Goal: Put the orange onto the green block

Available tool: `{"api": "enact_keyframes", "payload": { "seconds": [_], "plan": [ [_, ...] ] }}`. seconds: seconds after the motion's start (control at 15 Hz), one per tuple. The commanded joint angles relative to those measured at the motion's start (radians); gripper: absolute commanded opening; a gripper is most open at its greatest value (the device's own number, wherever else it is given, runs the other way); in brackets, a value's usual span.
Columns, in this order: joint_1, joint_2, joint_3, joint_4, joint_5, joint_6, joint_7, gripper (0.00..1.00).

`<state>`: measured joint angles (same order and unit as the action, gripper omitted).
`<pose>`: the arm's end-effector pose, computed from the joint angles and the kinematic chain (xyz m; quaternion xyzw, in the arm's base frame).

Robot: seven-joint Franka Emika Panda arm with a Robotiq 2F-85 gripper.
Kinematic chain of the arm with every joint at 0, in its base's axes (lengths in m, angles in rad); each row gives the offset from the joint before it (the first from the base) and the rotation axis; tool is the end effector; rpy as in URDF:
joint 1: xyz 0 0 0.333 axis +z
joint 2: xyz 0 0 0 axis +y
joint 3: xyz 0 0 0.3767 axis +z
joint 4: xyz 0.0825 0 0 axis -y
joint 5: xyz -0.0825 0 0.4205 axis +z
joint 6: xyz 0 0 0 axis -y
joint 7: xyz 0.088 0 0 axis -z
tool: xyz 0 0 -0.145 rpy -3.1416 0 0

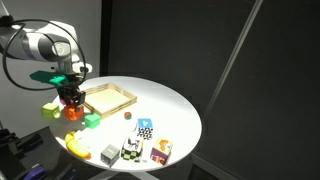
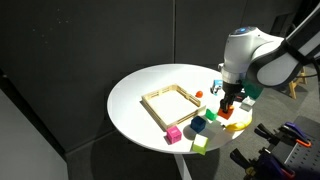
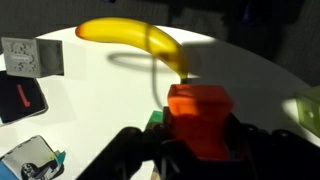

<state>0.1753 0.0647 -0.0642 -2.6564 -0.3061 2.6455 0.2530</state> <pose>0.4272 0.0497 0.2020 0.9947 0.0664 -0.0244 0.0752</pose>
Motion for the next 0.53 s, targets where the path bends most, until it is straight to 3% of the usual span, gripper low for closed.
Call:
{"api": "enact_keyframes", "payload": {
  "seconds": [0.0,0.47],
  "plan": [
    [-0.055,-0.049,0.029,0.031,0.028,-0.087,0.029,0.24],
    [-0.098,-0.039,0.047,0.106,0.064,-0.15,0.086,0.24]
  ]
}}
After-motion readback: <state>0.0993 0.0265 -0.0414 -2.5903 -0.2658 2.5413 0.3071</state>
